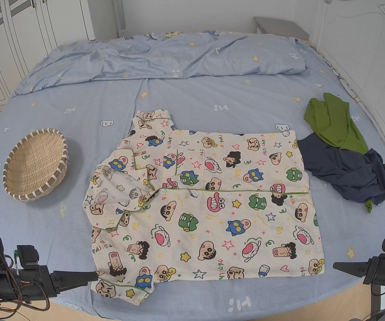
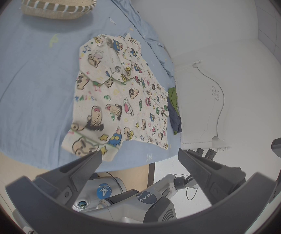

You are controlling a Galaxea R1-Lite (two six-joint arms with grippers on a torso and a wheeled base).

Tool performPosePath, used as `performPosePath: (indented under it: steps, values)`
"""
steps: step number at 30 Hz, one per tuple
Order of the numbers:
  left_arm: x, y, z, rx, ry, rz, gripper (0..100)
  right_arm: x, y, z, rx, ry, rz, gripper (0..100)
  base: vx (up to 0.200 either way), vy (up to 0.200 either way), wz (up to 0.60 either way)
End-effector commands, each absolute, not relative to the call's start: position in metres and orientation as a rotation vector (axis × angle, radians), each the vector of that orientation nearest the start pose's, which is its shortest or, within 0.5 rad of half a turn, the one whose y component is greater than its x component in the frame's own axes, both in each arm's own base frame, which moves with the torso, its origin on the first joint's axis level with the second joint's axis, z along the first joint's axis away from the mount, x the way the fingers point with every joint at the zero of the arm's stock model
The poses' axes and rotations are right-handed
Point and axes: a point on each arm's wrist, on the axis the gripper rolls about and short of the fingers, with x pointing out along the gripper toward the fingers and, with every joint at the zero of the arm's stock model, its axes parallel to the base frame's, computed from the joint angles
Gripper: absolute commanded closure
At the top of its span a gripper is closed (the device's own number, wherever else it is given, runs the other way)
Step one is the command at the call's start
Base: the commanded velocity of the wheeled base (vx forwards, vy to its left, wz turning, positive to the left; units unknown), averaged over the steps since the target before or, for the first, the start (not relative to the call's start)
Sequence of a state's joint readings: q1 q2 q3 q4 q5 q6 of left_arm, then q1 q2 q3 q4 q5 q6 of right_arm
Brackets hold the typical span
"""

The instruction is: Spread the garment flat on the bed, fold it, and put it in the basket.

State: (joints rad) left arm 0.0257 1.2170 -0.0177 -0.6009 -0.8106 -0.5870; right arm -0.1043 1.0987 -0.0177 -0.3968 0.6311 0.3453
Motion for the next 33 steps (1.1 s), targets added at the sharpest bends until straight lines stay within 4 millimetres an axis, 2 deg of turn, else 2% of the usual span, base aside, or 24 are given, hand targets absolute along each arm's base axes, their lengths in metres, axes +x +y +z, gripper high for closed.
performPosePath:
  steps: [1, 8, 11, 15, 22, 24, 27, 33]
  values:
    - [0.106, -0.013, 0.087, -0.8, 0.801, -0.568, 0, 0.086, 0.005, 0.082, 0.579, 0.754, 0.394, 0, 0.0, 0.0, 0.0]
    - [0.111, -0.012, 0.081, -0.824, 0.858, -0.535, 0, 0.085, 0.008, 0.081, 0.575, 0.786, 0.418, 0, 0.0, 0.0, 0.0]
    - [0.13, -0.012, 0.067, -0.81, 0.943, -0.52, 0, 0.084, 0.008, 0.081, 0.571, 0.781, 0.424, 0, 0.0, 0.0, 0.0]
    - [0.157, -0.01, 0.059, -0.697, 0.907, -0.568, 0, 0.089, 0.008, 0.085, 0.564, 0.763, 0.431, 0, 0.0, 0.0, 0.0]
    - [0.205, 0.001, 0.053, -0.692, 0.813, -0.632, 0, 0.124, 0.016, 0.105, 0.523, 0.76, 0.518, 0, 0.0, 0.0, 0.0]
    - [0.207, 0.002, 0.053, -0.695, 0.804, -0.641, 0, 0.128, 0.017, 0.106, 0.519, 0.759, 0.524, 0, 0.0, 0.0, 0.0]
    - [0.211, 0.018, 0.044, -0.731, 0.772, -0.628, 0, 0.148, 0.018, 0.117, 0.484, 0.727, 0.548, 0, 0.0, 0.0, 0.0]
    - [0.221, 0.031, 0.026, -0.709, 0.742, -0.628, 0, 0.158, 0.02, 0.114, 0.451, 0.733, 0.578, 0, 0.0, 0.0, 0.0]
